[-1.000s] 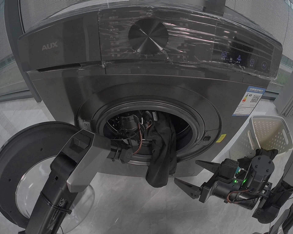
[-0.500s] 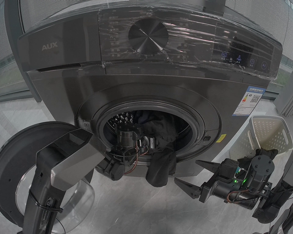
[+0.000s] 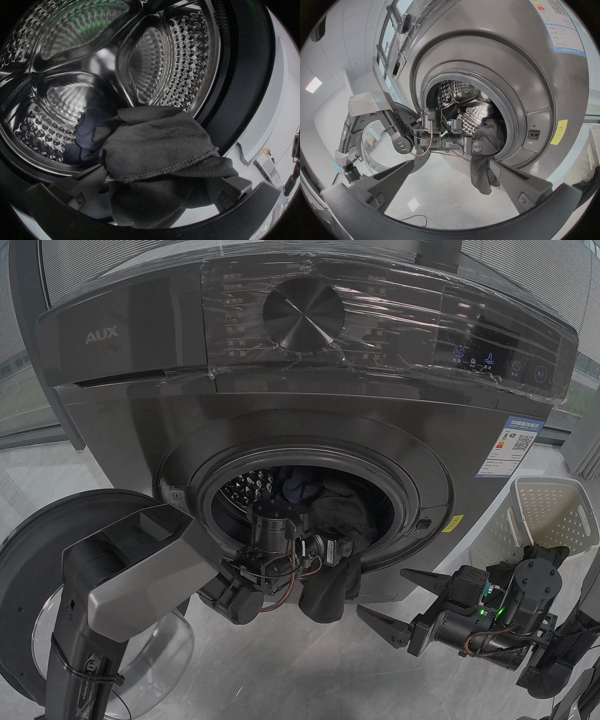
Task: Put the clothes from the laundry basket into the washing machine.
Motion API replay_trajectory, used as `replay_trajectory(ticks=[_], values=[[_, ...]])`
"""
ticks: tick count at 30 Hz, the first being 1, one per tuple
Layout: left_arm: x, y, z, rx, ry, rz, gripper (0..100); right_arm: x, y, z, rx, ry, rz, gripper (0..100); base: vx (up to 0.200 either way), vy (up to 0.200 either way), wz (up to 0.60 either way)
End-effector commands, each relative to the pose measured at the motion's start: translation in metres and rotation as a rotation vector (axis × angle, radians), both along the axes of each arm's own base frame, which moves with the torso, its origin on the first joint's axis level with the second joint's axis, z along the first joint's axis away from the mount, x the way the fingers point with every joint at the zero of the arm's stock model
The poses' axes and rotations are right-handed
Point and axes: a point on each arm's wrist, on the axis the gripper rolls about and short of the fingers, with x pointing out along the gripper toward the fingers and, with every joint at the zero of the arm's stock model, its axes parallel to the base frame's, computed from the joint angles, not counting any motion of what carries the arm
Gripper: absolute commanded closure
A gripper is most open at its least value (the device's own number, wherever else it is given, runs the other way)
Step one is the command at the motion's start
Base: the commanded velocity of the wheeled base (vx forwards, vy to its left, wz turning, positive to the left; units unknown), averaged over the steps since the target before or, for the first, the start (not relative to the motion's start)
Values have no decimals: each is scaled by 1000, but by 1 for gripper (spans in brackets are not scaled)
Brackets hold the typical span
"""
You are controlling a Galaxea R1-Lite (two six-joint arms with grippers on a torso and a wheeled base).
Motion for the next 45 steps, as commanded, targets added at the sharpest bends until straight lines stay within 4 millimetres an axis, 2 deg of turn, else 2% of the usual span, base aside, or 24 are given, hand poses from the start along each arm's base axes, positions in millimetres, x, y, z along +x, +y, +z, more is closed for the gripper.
replay_trajectory(ticks=[1,6,7,13,17,18,19,21,28,33,34,39,45], values=[[8,-8,-22,16,16,-4,0,0,0,-1,-1,2,0,0,0,0,0],[12,-8,-24,14,16,3,0,0,0,0,0,1,0,0,0,0,0],[12,-8,-23,12,13,3,100,0,0,-1,-1,2,3,0,0,0,0],[19,-9,-14,-19,-17,29,100,0,0,-1,-2,3,2,0,0,0,0],[48,7,-7,-52,-79,211,100,0,0,0,-2,1,1,0,0,0,0],[48,7,-7,-52,-79,211,100,0,0,0,-2,1,1,0,0,0,0],[61,15,2,-76,-113,260,100,1,0,0,0,-1,-1,0,0,0,0],[73,24,9,-98,-147,295,100,1,0,0,0,-1,-1,0,0,0,0],[87,29,38,-156,-230,347,100,1,-2,0,-3,0,-5,0,0,0,0],[87,29,36,-153,-228,339,100,0,-2,-1,-7,4,-4,0,0,0,0],[86,29,31,-146,-218,335,0,0,-2,-1,-6,2,-5,0,0,0,0],[77,26,22,-119,-174,318,0,1,-3,-1,-7,5,-10,0,0,0,0],[31,39,19,23,12,205,0,1,-3,-1,-8,5,-10,0,0,0,0]])
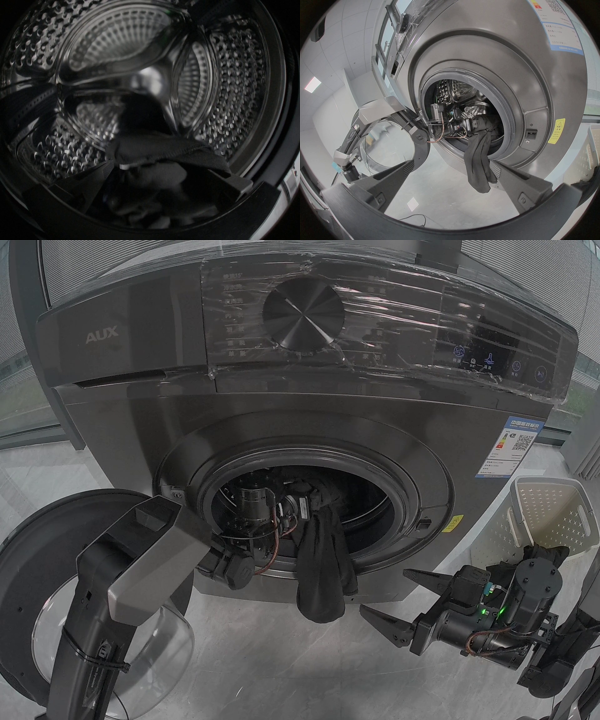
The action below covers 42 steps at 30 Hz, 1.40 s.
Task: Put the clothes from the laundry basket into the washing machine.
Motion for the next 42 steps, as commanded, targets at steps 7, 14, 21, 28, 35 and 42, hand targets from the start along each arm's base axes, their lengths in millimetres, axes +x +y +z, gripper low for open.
replay_trajectory(ticks=[7,14,21,28,35,42], values=[[-64,9,16,124,175,-132,0,-1,2,0,0,2,8,0,0,0,0],[-71,-10,-4,139,203,-210,0,-2,2,0,0,2,10,0,0,0,0],[-61,-19,-37,164,212,-224,0,-2,2,0,0,2,10,0,0,0,0],[-45,-24,-50,151,182,-210,100,-1,2,0,1,1,10,0,0,0,0],[-43,-24,-50,146,178,-210,100,-1,3,1,4,-3,11,0,0,0,0],[-22,-23,-16,61,48,-149,100,-1,3,1,4,-3,11,0,0,0,0]])
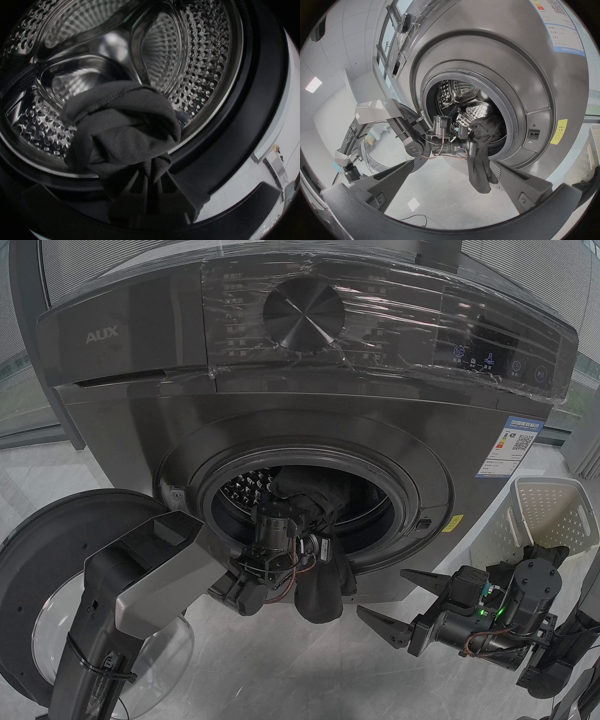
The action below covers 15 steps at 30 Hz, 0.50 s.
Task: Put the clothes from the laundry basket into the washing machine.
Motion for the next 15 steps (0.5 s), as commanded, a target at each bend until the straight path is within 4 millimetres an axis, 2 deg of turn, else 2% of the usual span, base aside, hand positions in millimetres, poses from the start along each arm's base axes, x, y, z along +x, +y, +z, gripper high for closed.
replay_trajectory(ticks=[1,4,5,6,9,15], values=[[22,3,25,-80,-109,67,100,0,0,0,0,2,0,0,0,0,0],[39,6,41,-130,-185,121,100,0,0,0,1,1,0,0,0,0,0],[39,6,41,-130,-185,121,100,0,0,0,1,1,0,0,0,0,0],[48,8,50,-156,-227,147,100,0,0,0,1,1,0,0,0,0,0],[55,5,64,-195,-282,164,100,0,0,0,0,2,0,0,0,0,0],[58,4,60,-194,-287,175,100,0,-1,-1,-1,3,-3,0,0,0,0]])
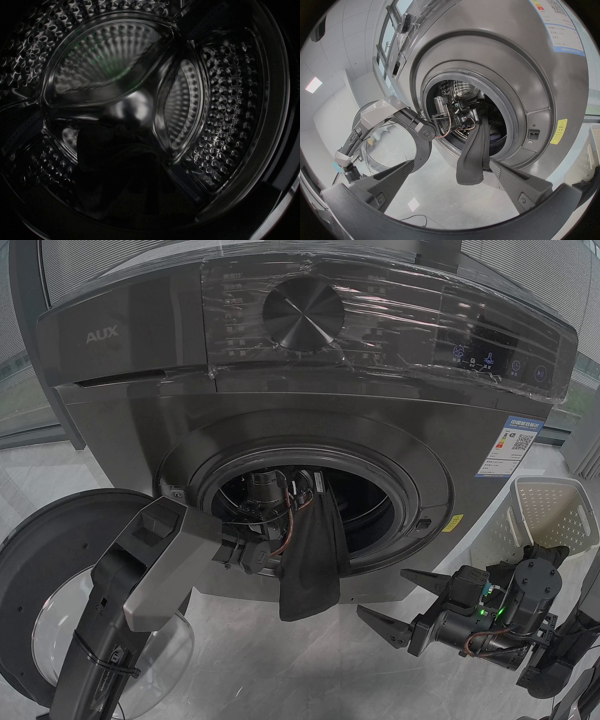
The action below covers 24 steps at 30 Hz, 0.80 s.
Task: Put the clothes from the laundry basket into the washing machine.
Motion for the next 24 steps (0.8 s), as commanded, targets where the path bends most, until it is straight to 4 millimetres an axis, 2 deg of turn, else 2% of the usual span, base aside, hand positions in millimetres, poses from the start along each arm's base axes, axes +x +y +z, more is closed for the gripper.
replay_trajectory(ticks=[1,5,11,13,14,16,17,22,24], values=[[5,2,-13,6,14,18,0,0,-1,-1,-2,5,-2,0,0,0,0],[-2,0,-18,20,58,6,0,1,-2,-1,-3,6,-7,0,0,0,0],[-45,0,-32,118,205,-97,0,0,-2,-1,-2,8,-3,0,0,0,0],[-51,1,-35,131,223,-111,0,0,-2,-1,-1,8,0,0,0,0,0],[-65,1,-42,163,265,-146,0,0,-1,-1,-1,8,3,0,0,0,0],[-69,0,-47,174,280,-156,0,0,-1,-1,-1,8,3,0,0,0,0],[-76,-1,-55,196,305,-173,0,0,-2,-1,-1,8,2,0,0,0,0],[-76,-1,-62,222,310,-174,0,0,-1,-1,-1,8,5,0,0,0,0],[-73,0,-72,234,327,-168,0,0,-1,-1,-1,8,5,0,0,0,0]])
